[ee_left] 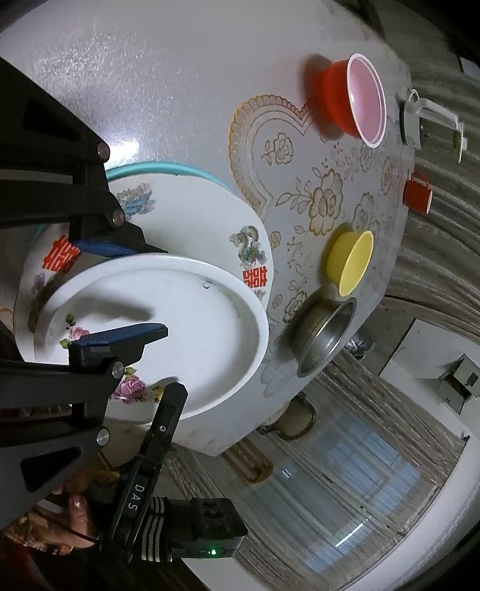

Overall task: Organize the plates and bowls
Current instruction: 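Lower the rose plate onto the red-character plate with both grippers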

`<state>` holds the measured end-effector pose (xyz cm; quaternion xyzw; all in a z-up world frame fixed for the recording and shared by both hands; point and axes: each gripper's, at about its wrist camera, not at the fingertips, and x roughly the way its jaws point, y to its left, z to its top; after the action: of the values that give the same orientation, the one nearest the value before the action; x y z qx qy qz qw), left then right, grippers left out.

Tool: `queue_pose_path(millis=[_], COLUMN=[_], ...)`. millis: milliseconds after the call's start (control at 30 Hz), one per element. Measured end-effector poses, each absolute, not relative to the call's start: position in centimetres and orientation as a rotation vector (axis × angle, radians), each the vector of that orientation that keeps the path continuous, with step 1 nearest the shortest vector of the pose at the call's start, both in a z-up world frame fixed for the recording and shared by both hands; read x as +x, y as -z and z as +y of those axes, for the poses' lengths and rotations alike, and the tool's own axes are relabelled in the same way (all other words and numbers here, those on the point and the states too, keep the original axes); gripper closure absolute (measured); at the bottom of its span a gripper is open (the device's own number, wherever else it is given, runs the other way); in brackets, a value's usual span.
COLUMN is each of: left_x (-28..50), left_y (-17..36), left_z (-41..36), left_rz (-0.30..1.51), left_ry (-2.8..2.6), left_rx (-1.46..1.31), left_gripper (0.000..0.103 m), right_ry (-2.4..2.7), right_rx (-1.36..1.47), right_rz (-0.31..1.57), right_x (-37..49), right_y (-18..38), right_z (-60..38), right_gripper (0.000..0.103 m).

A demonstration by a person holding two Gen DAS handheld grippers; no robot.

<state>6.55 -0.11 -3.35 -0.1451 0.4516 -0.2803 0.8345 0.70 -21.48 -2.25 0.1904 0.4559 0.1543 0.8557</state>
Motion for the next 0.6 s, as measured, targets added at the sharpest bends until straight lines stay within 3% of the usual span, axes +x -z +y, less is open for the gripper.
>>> queue_pose_path(millis=[600], left_x=[7.0], left_y=[3.9], left_z=[-1.8], left_rz=[0.942], left_ry=[0.520], left_rx=[-0.156], left_gripper=[0.069], right_ry=[-0.295], right_rx=[0.340], right_rz=[0.995], right_x=[1.4], right_y=[2.4], right_z=[-20.9], right_gripper=[0.082])
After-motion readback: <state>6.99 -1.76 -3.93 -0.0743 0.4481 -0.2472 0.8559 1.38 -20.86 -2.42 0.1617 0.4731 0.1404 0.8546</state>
